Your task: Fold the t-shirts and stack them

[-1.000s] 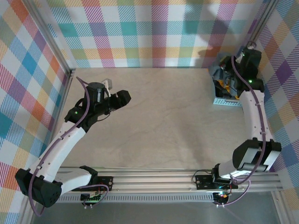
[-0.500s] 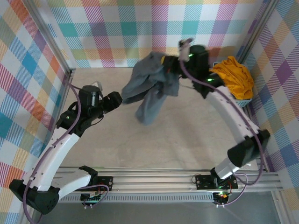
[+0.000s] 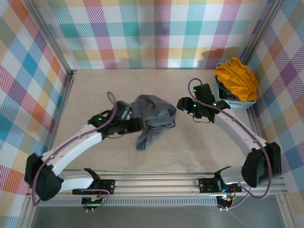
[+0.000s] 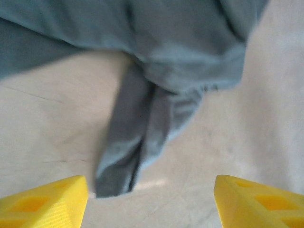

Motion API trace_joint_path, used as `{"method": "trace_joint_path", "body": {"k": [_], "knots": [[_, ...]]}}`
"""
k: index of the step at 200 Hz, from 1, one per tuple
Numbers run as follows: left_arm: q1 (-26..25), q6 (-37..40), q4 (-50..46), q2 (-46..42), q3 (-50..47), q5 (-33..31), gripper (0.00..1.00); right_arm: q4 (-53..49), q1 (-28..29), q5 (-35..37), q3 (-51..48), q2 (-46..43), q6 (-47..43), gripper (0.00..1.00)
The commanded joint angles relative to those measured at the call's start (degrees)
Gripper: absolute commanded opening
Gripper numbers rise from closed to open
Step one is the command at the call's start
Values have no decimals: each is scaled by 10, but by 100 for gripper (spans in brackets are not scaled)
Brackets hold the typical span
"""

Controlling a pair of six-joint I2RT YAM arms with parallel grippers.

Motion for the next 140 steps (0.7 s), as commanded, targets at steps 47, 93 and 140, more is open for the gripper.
{"method": "trace_joint_path", "body": {"k": [47,93,140], "knots": [[-154,-23,-68,332,280,-191,91,-63,-73,10,-90,-52,30,60],[-154,-62,-208,538,503,-275,85,-75,-85,1,-106,-76,24,60],[-124,-37,-207,549,506,-314,27,-66,-87,-15,-112,-83,23,59]]}}
